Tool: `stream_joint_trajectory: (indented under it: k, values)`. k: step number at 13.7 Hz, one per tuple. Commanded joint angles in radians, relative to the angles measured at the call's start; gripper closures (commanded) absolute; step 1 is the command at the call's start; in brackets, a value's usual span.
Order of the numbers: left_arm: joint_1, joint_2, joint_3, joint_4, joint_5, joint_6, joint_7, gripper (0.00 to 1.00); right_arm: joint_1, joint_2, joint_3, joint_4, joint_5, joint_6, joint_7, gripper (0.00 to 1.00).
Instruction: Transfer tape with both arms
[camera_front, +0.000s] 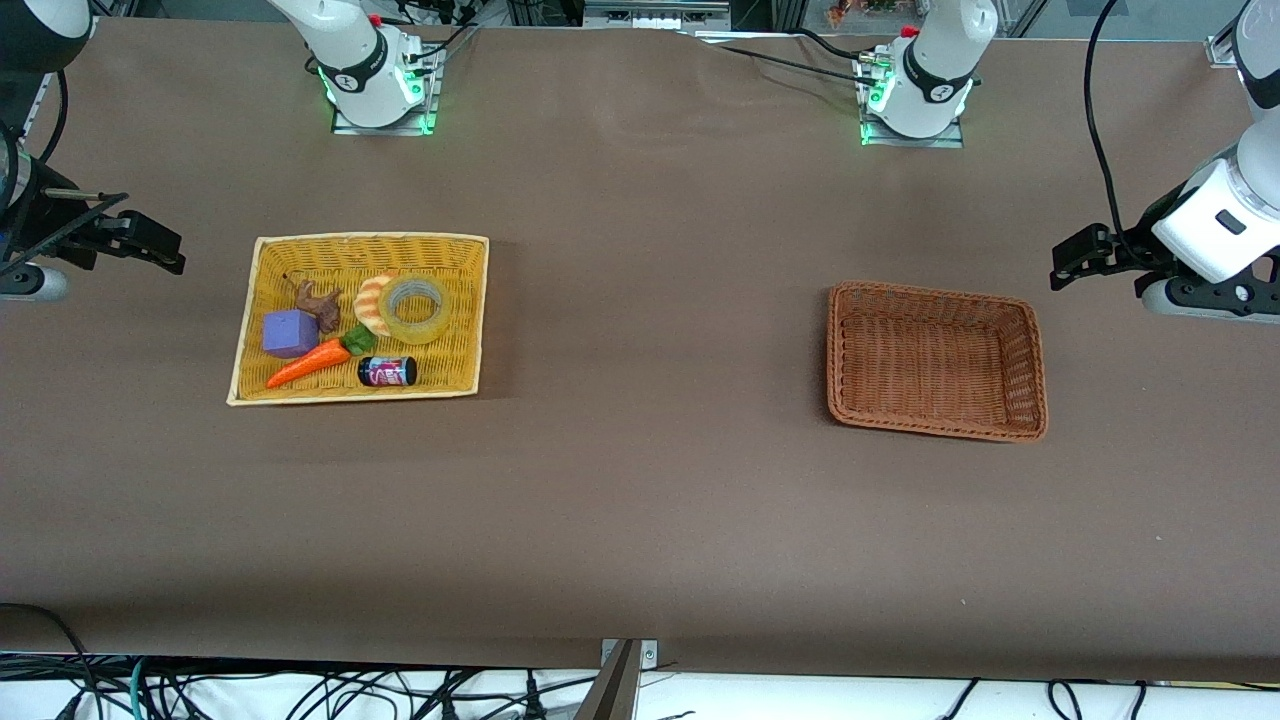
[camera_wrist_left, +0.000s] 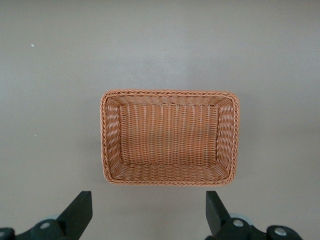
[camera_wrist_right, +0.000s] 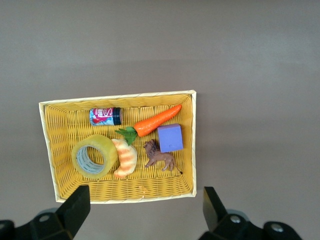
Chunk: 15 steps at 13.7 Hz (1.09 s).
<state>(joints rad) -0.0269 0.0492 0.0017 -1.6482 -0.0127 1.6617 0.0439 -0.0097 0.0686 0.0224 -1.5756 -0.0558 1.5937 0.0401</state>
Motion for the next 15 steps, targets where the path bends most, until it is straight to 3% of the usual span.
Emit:
stream_joint_trajectory:
  k: [1,12,15]
  values:
    - [0.005,0.018,0.0,0.041,-0.016,-0.028,0.024,0.0,-0.004,0.002,0.007,0.014,-0.015,-0.009,0.001,0.0]
    - [0.005,0.018,0.0,0.041,-0.015,-0.028,0.024,0.0,0.004,0.036,0.011,-0.003,-0.024,0.011,0.009,0.0]
    - [0.005,0.018,0.0,0.039,-0.015,-0.028,0.024,0.0,0.011,0.004,0.028,-0.189,-0.022,0.145,0.026,0.0]
